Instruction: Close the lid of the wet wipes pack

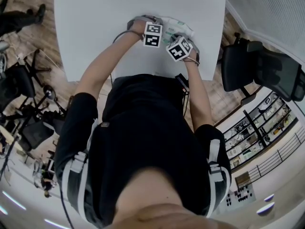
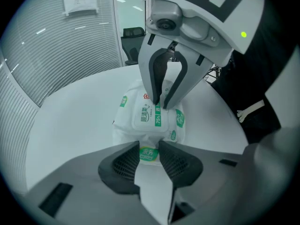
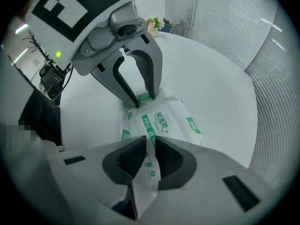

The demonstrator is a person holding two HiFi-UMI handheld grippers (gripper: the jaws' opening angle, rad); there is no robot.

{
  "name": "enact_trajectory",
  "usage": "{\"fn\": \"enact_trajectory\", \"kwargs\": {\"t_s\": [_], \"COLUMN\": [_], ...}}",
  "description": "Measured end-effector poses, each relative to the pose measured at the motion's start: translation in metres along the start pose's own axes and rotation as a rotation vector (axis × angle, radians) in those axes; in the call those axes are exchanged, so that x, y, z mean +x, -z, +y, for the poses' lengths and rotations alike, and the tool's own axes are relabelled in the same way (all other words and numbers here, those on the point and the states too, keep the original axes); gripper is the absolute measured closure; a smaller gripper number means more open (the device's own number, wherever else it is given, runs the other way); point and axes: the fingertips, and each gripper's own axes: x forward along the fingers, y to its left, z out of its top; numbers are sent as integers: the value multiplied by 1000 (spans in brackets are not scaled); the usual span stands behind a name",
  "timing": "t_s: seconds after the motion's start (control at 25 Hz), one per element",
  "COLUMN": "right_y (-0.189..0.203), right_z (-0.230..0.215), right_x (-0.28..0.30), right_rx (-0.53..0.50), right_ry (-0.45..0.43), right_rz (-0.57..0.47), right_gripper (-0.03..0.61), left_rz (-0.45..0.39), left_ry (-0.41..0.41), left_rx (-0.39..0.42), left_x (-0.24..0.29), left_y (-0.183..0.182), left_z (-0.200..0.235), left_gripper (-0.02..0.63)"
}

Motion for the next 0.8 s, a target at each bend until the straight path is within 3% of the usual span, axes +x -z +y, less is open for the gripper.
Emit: {"fn": "enact_trajectory", "kwargs": {"t_s": [0.2,0.32,0.4,0.64,0.8], "right_y": [1,-5,-13,-30,-38], "right_z": [0,-7,-18,-54,-60], "right_x": [-5,-23,-46,-155,-235], "right_rx": [47,160,247,467,559], "right_ry": [-12,0,39,229,336], "right_rz": [-26,-128,-229,-572,-778], "right_gripper": [502,502,502,503,512], "left_rz": [-18,-45,-101,-378,-669], "left_ry": [9,15,-16,-261,-481], "left_rx": [-21,-85,-171,-455,-647], "left_x": [-1,-9,-25,-125,-225], "left_y": [0,0,-3,-22,-38], "left_z": [-1,0,5,28,41], "left_gripper": [482,483,492,551,569]}}
